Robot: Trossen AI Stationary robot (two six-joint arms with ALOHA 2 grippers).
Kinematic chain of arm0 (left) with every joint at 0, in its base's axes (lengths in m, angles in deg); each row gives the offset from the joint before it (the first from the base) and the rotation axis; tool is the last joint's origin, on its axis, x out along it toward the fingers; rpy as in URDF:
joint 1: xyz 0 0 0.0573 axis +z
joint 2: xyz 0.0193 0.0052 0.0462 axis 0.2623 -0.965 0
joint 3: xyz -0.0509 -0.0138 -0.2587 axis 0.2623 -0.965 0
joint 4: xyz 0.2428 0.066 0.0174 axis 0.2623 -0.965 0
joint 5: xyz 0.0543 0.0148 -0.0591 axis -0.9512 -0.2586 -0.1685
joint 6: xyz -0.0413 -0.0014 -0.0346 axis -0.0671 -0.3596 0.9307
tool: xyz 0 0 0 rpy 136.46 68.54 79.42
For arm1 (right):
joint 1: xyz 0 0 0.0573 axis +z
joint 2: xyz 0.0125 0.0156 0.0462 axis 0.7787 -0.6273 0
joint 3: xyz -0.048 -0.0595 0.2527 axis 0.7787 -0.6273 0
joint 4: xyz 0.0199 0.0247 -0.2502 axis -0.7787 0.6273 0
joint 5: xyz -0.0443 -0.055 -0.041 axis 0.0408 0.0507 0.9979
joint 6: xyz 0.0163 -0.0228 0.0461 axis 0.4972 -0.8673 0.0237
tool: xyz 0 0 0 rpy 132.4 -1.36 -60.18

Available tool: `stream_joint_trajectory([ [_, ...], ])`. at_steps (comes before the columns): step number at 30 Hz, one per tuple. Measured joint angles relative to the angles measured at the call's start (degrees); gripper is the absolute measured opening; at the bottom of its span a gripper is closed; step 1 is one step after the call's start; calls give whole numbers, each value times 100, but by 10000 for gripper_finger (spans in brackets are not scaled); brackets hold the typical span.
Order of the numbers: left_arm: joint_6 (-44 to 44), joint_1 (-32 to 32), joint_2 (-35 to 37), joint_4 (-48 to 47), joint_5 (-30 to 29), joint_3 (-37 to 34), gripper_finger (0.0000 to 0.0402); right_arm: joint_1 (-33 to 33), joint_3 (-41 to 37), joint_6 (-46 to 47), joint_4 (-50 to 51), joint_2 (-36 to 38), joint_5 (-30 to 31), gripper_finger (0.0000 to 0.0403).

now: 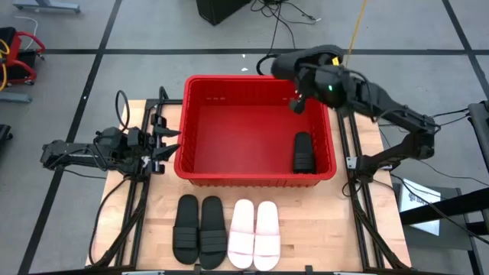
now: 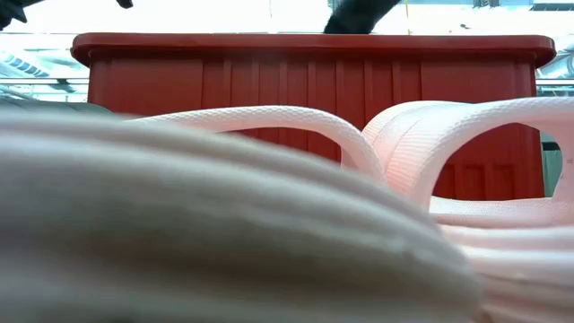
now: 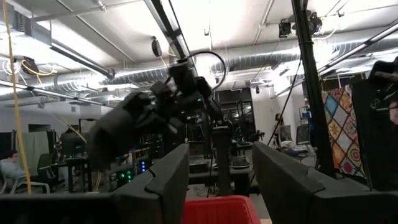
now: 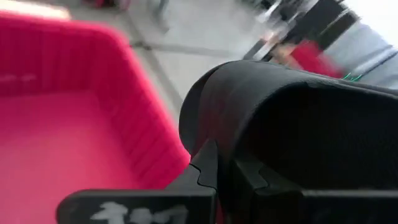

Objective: Pick and place slides into bin
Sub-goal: Put the right black slide into the red bin

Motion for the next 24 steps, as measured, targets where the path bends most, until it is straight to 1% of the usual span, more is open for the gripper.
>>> stream_joint_trajectory([
  [2, 3, 24, 1, -25, 0, 0, 184, -359, 145, 114, 394, -111, -132, 2],
  [3, 1, 35, 0, -42, 0, 0, 184, -561, 218, 131, 547, -179, -281, 2],
  [4, -7, 50, 0, -55, 1, 0, 184, -766, 294, 158, 744, -250, -560, 2],
  [7, -44, 107, 0, -85, 0, 0, 184, -1365, 531, 212, 1376, -537, -1801, 2],
  [9, -100, 157, 0, -124, 2, 0, 184, -1707, 652, 56, 1759, -755, -2605, 2],
  [12, -95, 232, 0, -157, -5, 0, 184, -2107, 837, -189, 2326, -1081, -3390, 2],
  [16, -71, 306, 0, -184, -11, 0, 184, -2466, 1013, -578, 2991, -1416, -4130, 2],
  [19, -67, 348, 0, -228, -13, 0, 184, -2638, 1021, -923, 3329, -1591, -4871, 2],
  [21, -67, 373, 2, -271, -13, 0, 184, -2700, 1025, -1210, 3656, -1693, -5258, 2],
  [24, -49, 406, 0, -294, -15, 0, 184, -2782, 1026, -1673, 4254, -1887, -5575, 2],
])
